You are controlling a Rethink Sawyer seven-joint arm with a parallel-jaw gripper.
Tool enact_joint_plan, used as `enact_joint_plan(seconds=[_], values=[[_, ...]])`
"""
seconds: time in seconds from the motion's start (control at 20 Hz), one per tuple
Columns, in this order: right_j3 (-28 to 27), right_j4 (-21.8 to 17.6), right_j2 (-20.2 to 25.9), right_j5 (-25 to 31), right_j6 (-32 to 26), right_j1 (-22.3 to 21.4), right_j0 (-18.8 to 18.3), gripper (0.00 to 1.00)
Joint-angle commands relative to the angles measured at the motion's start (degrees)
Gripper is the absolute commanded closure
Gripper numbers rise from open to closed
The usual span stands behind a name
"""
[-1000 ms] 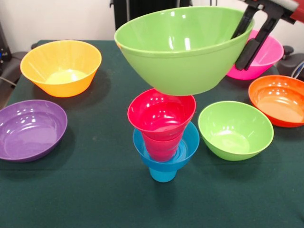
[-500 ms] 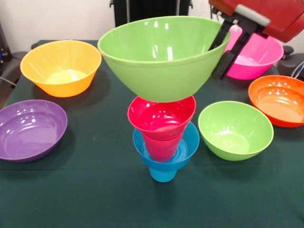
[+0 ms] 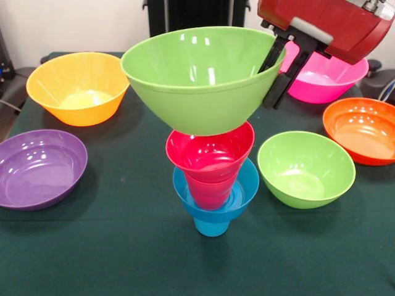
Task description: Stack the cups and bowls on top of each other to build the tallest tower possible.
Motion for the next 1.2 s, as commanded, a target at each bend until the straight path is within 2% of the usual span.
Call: enact_joint_plan(seconds=[0.05, 1.2], values=[[5.34, -4.75, 7.29, -3.04, -5.92, -0.83, -0.23, 1.00], [6.03, -5.09, 8.43, -6.04, -5.23, -0.13, -0.85, 1.00]])
